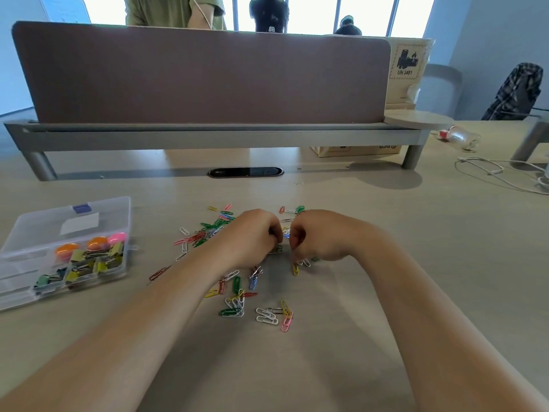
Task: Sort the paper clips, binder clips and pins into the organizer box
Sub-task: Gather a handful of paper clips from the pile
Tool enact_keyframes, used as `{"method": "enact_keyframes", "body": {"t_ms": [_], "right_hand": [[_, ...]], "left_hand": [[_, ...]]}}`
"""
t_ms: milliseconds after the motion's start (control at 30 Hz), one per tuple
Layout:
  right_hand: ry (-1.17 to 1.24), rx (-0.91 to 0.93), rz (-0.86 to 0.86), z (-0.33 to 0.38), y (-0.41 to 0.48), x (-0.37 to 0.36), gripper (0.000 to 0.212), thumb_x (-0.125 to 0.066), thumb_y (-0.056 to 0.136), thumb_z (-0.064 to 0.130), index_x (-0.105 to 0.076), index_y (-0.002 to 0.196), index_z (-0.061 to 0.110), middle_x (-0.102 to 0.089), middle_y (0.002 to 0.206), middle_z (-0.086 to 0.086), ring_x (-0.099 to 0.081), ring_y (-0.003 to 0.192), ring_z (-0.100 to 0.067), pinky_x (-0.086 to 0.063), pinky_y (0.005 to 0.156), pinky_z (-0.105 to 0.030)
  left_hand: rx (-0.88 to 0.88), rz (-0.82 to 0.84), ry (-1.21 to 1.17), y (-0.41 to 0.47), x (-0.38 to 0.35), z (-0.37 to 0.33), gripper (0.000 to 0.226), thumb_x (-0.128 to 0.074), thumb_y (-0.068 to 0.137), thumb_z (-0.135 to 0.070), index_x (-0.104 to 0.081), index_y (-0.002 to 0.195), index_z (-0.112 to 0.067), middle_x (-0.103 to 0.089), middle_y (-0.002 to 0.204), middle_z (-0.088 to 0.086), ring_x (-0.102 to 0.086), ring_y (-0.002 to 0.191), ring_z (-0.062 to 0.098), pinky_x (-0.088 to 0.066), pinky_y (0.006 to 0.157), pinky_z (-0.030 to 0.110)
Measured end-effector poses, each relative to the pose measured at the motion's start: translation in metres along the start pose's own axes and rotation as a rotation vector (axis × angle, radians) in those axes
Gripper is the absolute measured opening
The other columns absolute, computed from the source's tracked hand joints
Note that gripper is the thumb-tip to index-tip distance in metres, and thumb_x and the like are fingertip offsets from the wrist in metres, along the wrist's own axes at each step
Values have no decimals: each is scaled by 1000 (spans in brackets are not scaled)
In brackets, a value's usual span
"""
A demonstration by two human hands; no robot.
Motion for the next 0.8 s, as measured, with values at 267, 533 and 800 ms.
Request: {"method": "enact_keyframes", "body": {"t_ms": [267,533,800], "right_hand": [[118,-30,-96,-4,-1,1,24,-63,91,24,-71,93,2,-70,94,-18,-60,81,-26,-43,67,-32],[875,-151,-128,-27,12,-7,17,-56,95,6,-57,79,2,-44,68,-12,-37,57,-18,-32,50,-25],[1463,-159,-156,-28,10,1,12,-53,96,-1,-59,86,-4,-57,70,-12,-52,53,-11,-45,44,-15]], "left_hand": [[4,-23,-2,0,4,3,29,-46,88,-4,-70,92,-20,-61,89,-5,-59,75,11,-39,60,22],[26,-10,-21,-2,5,3,28,-45,89,-5,-67,88,-23,-64,91,-3,-62,75,14,-38,53,18],[36,-13,-75,-2,2,2,25,-46,89,-5,-64,86,-22,-64,77,-3,-63,66,16,-43,52,24]]}}
Point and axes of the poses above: each hand's wrist, its own y-axis towards the middle knuckle, its own x-axis out of the back of the hand, z = x × y, the point moved 1 cm from there along y, towards the middle knuckle
